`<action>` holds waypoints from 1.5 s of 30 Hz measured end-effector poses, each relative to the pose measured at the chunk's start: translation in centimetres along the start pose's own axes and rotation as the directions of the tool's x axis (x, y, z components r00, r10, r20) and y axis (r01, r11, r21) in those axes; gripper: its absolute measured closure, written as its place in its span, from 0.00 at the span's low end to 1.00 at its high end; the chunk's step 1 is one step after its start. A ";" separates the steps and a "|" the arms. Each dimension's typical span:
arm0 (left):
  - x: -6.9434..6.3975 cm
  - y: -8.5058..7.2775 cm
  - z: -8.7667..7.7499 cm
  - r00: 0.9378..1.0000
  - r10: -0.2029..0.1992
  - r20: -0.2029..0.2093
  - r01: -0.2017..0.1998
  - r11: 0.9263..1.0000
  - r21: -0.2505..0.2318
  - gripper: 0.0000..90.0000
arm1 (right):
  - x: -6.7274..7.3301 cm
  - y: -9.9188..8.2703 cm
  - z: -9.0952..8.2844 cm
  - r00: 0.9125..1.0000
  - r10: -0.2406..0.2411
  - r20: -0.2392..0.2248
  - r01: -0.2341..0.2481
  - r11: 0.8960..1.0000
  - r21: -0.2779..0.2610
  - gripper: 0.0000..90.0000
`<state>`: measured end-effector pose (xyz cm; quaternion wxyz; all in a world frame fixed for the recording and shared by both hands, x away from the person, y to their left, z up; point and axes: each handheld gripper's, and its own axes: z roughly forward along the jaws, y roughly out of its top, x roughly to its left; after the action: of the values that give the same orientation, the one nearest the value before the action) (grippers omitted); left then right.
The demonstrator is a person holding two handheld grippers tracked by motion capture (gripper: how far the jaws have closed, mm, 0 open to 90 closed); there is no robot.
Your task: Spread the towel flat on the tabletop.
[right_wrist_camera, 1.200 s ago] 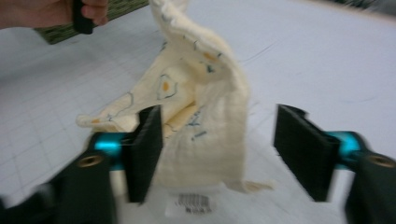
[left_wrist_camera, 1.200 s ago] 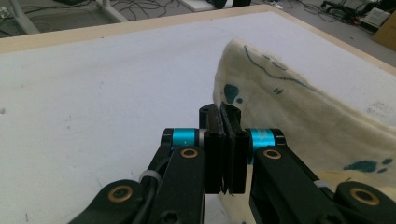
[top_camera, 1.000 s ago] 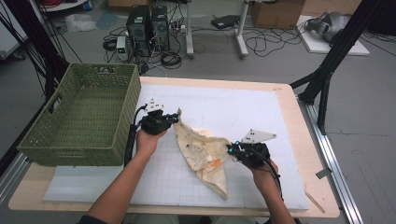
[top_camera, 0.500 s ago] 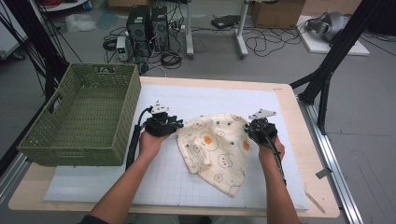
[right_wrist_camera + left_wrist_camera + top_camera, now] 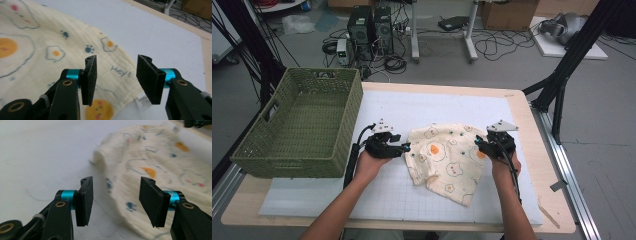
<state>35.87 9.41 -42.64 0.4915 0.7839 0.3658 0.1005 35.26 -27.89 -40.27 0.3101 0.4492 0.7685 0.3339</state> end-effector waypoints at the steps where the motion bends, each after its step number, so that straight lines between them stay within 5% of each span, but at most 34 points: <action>1: -0.3 -0.4 0.1 1.000 0.000 0.010 0.000 1.000 0.006 0.50 | 0.2 -0.2 -0.4 1.000 -0.013 -0.008 0.012 1.000 -0.015 0.55; 8: -1.5 -1.0 1.2 0.999 0.044 0.012 -0.045 0.993 0.112 0.44 | 2.0 -3.0 -2.8 0.997 -0.014 -0.074 0.012 0.999 -0.037 0.45; 11: -2.3 -1.3 2.1 0.996 0.090 0.005 -0.090 0.982 0.167 0.44 | 2.7 -4.6 -3.4 0.994 -0.004 -0.107 0.000 0.999 -0.033 0.40; 13: -3.0 -1.5 2.5 0.988 0.152 -0.021 -0.145 0.971 0.191 0.45 | 3.0 -5.6 -3.5 0.987 0.009 -0.158 -0.015 0.999 -0.035 0.37; 14: -3.2 -1.6 2.5 0.983 0.179 -0.045 -0.167 0.967 0.193 0.49 | 3.1 -6.0 -3.5 0.982 0.016 -0.189 -0.024 0.999 -0.040 0.37; 16: -3.1 -1.5 2.2 0.982 0.182 -0.041 -0.171 0.967 0.190 0.64 | 3.2 -6.4 -3.5 0.975 0.016 -0.221 -0.026 0.999 -0.045 0.36; 17: -3.0 -1.5 2.1 0.980 0.193 -0.039 -0.182 0.965 0.190 0.87 | 3.3 -6.5 -3.4 0.971 0.024 -0.236 -0.036 0.998 -0.044 0.35; 20: -2.4 -1.6 1.4 0.979 0.192 -0.064 -0.177 0.965 0.191 0.95 | 3.6 -6.4 -3.3 0.968 0.031 -0.251 -0.042 0.998 -0.040 0.35; 24: -0.5 -1.9 -0.6 0.987 0.133 -0.096 -0.117 0.981 0.156 0.95 | 4.4 -6.5 -3.0 0.960 0.017 -0.278 -0.023 1.000 -0.016 0.36; 27: 0.9 -2.4 -2.4 0.989 0.093 -0.117 -0.077 0.987 0.139 0.95 | 5.1 -6.5 -2.5 0.943 0.023 -0.332 -0.024 1.000 0.002 0.37; 29: 1.7 -2.9 -3.5 0.989 0.063 -0.133 -0.046 0.991 0.125 0.95 | 5.9 -6.2 -2.2 0.935 0.001 -0.356 0.008 1.000 0.024 0.40; 31: 2.2 -3.4 -4.4 0.992 0.033 -0.126 -0.018 0.993 0.116 0.95 | 6.5 -6.1 -2.0 0.937 -0.040 -0.347 0.058 0.998 0.040 0.44; 33: 2.0 -3.7 -4.9 0.994 0.024 -0.107 -0.012 0.993 0.113 0.94 | 6.5 -6.0 -2.0 0.935 -0.028 -0.353 0.047 0.998 0.044 0.57; 35: 1.4 -4.0 -5.1 0.995 0.035 -0.090 -0.025 0.993 0.113 0.94 | 6.2 -5.8 -2.3 0.928 -0.039 -0.371 0.064 0.996 0.056 0.87; 37: 0.9 -4.1 -5.0 0.997 0.035 -0.070 -0.027 0.994 0.110 0.94 | 6.1 -5.7 -2.6 0.924 -0.072 -0.375 0.103 0.993 0.062 0.97; 41: 0.0 -4.2 -4.5 1.000 0.024 0.004 -0.024 0.993 0.115 0.88 | 5.2 -6.1 -3.3 0.937 -0.090 -0.337 0.124 0.989 0.080 0.98; 45: -0.4 -4.3 -4.0 0.999 0.005 0.042 -0.009 0.995 0.095 0.62 | 3.8 -6.8 -4.4 0.948 -0.085 -0.308 0.123 0.987 0.105 0.98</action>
<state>31.49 13.03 -44.16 0.4606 0.8097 0.3571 0.0681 27.05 -28.08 -43.74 0.1778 0.3698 0.8486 0.3341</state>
